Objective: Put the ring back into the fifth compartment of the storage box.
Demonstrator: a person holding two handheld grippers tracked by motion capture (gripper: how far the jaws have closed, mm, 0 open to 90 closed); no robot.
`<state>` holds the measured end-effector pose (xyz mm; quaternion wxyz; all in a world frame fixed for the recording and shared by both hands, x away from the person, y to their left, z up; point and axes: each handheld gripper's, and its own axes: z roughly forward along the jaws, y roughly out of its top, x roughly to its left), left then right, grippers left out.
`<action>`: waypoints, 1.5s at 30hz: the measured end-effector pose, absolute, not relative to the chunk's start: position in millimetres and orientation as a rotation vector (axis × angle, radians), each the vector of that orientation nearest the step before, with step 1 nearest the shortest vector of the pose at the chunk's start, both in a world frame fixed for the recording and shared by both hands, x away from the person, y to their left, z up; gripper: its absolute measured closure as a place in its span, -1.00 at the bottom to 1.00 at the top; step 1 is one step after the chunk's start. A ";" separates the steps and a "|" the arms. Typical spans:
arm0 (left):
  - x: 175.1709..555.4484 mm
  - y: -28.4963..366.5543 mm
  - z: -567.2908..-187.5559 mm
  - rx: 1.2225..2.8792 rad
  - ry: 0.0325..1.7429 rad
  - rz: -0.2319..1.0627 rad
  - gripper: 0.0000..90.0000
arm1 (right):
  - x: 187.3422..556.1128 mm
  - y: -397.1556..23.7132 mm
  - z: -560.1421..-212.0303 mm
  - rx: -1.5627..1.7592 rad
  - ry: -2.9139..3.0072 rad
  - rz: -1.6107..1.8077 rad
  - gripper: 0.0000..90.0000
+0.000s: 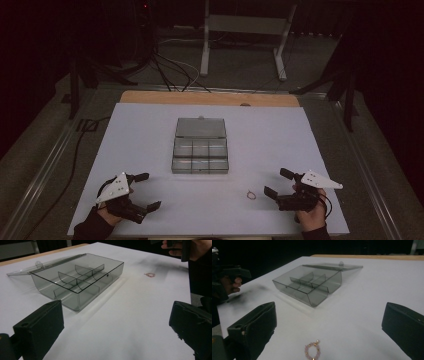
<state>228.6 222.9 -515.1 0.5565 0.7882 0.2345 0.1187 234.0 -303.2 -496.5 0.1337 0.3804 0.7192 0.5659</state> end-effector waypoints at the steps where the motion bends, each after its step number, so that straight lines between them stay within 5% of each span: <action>1: 228.7 222.8 -514.9 1.855 0.553 0.277 -0.98 | 234.4 -302.5 -494.1 1.086 2.090 1.642 -1.00; 25: 228.8 221.5 -515.7 1.870 0.543 0.263 -0.98 | 244.0 -282.5 -468.2 0.909 2.170 1.694 -1.00; 45: 228.9 222.0 -515.9 1.870 0.541 0.250 -0.98 | 245.4 -269.5 -482.5 0.906 2.288 1.619 -1.00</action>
